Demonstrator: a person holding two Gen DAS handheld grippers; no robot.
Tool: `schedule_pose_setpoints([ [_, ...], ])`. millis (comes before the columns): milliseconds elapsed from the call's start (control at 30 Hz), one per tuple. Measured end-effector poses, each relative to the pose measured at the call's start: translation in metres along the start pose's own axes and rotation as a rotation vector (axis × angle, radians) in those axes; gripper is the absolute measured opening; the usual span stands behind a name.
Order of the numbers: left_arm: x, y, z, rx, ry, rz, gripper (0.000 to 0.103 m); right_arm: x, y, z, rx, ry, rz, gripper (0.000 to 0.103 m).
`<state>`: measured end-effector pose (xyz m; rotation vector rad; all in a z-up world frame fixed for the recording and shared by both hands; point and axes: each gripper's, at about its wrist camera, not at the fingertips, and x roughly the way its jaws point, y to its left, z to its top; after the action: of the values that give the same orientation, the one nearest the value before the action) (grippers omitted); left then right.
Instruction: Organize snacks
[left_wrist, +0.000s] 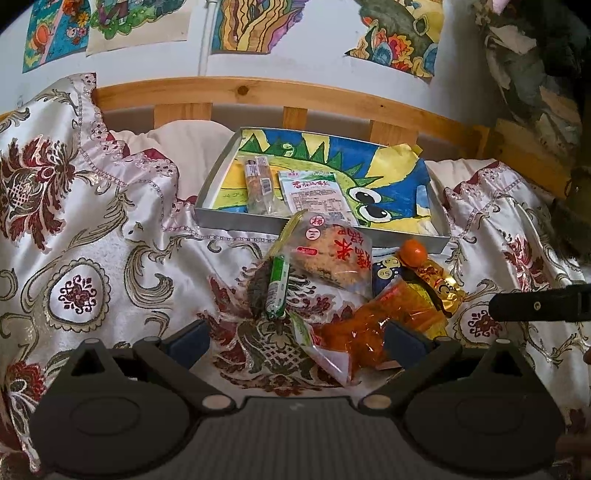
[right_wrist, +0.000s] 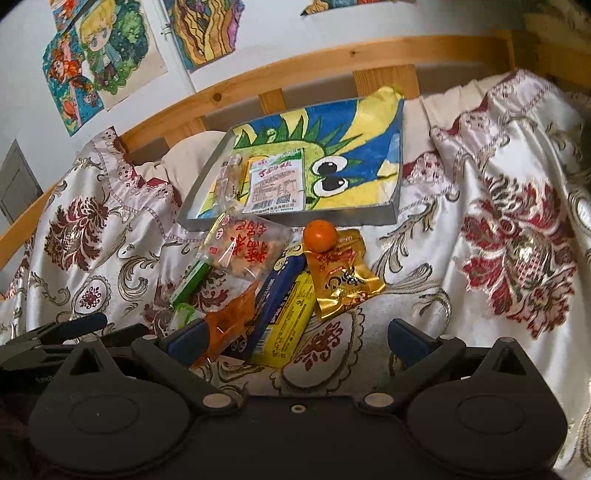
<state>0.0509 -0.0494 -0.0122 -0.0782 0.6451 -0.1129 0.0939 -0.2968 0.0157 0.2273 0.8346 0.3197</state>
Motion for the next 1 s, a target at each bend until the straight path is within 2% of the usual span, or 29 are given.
schedule_pose_setpoints([
  [500, 0.012, -0.008, 0.0, 0.018, 0.018, 0.0, 0.102, 0.006, -0.002, 0.002, 0.008, 0.004, 0.045, 0.102],
  [733, 0.022, -0.012, 0.004, 0.052, 0.057, 0.003, 0.102, 0.012, -0.008, 0.005, 0.008, -0.009, 0.049, 0.102],
  [900, 0.029, -0.017, 0.008, 0.102, 0.068, -0.023, 0.102, 0.02, -0.012, 0.013, -0.038, -0.06, 0.036, 0.102],
  [1000, 0.035, -0.023, 0.014, 0.145, 0.075, -0.069, 0.102, 0.028, -0.015, 0.019, -0.078, -0.072, 0.026, 0.102],
])
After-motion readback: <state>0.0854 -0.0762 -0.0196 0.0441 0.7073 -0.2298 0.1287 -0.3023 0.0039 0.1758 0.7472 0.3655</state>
